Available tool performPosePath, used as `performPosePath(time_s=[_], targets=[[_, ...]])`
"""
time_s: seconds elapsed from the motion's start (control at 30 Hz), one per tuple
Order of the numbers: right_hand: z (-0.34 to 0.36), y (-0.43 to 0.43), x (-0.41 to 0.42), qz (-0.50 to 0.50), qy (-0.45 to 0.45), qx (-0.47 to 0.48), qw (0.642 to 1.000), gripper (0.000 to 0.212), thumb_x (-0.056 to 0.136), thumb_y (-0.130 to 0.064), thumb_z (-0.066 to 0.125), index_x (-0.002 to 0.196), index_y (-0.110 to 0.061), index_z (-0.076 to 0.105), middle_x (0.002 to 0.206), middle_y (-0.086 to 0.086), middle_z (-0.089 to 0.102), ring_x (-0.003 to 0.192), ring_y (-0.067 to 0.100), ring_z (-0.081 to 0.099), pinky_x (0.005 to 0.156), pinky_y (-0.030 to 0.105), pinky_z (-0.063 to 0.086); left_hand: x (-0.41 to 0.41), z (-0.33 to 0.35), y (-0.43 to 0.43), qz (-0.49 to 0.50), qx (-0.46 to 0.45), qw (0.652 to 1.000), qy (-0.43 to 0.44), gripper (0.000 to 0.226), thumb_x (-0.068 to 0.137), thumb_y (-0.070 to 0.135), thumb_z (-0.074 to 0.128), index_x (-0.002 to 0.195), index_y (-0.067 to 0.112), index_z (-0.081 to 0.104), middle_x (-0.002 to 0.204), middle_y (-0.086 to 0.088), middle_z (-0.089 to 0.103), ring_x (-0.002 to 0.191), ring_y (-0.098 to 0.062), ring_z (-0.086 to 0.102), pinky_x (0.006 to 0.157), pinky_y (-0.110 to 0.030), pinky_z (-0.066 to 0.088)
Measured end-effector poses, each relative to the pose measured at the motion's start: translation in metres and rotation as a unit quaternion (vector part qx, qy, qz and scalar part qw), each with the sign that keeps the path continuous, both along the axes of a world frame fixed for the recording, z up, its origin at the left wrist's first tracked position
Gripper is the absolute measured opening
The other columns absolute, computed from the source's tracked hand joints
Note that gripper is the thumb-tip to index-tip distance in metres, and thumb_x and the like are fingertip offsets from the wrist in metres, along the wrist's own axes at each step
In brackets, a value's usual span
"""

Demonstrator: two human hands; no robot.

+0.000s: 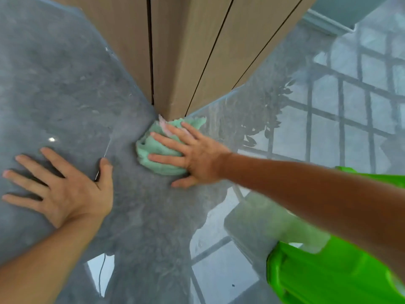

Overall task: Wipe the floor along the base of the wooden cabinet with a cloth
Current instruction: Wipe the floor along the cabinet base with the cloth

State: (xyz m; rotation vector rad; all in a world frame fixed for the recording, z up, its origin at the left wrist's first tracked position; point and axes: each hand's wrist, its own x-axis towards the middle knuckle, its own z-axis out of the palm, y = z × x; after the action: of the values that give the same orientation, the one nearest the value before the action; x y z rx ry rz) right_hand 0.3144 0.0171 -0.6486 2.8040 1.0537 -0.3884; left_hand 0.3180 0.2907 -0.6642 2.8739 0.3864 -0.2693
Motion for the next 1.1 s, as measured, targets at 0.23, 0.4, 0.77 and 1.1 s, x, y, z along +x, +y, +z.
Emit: performPosePath(time_s=[0.23,0.4,0.77,1.1], targets=[[0.004,-0.134,0.014,-0.129,0.002,-0.081,0.988,0.082,0.085,-0.081,0.022,0.153,-0.043,-0.002,0.165,0.009,-0.002,0.149,0.041,-0.001,0.118,0.062,0.008,0.004,-0.004,0.000,0.010,-0.021,1.000,-0.001,0.104,0.080,0.077,0.031,0.156,0.011,0.003,0.158,-0.037,0.017,0.140,-0.066,0.020,0.102,-0.083,0.023],[0.018,-0.176,0.028,-0.208,0.084,-0.140,0.965,0.093,0.074,-0.093,0.022,0.147,-0.051,-0.018,0.156,-0.004,-0.030,0.145,0.033,-0.023,0.118,0.059,0.000,0.004,-0.010,0.004,0.018,-0.036,0.999,-0.002,0.105,0.079,0.080,0.028,0.156,0.015,-0.001,0.157,-0.038,0.017,0.135,-0.069,0.025,0.100,-0.082,0.028],[0.013,-0.060,0.009,-0.679,0.065,0.063,0.728,0.113,0.054,-0.100,0.031,0.149,-0.051,-0.004,0.161,-0.001,-0.029,0.145,0.038,-0.026,0.113,0.064,-0.014,-0.003,-0.009,-0.003,0.017,-0.043,0.999,-0.021,0.103,0.081,0.076,0.033,0.156,0.011,0.004,0.159,-0.036,0.015,0.140,-0.067,0.019,0.098,-0.085,0.023],[-0.001,0.102,-0.006,-0.613,0.091,0.135,0.773,0.144,0.044,-0.100,0.027,0.151,-0.015,-0.019,0.159,0.020,-0.024,0.142,0.044,-0.028,0.102,0.064,-0.028,-0.006,-0.005,-0.011,0.005,-0.022,0.999,-0.034,0.092,0.090,0.064,0.035,0.156,0.003,0.015,0.163,-0.035,0.008,0.149,-0.059,0.003,0.110,-0.081,0.003]])
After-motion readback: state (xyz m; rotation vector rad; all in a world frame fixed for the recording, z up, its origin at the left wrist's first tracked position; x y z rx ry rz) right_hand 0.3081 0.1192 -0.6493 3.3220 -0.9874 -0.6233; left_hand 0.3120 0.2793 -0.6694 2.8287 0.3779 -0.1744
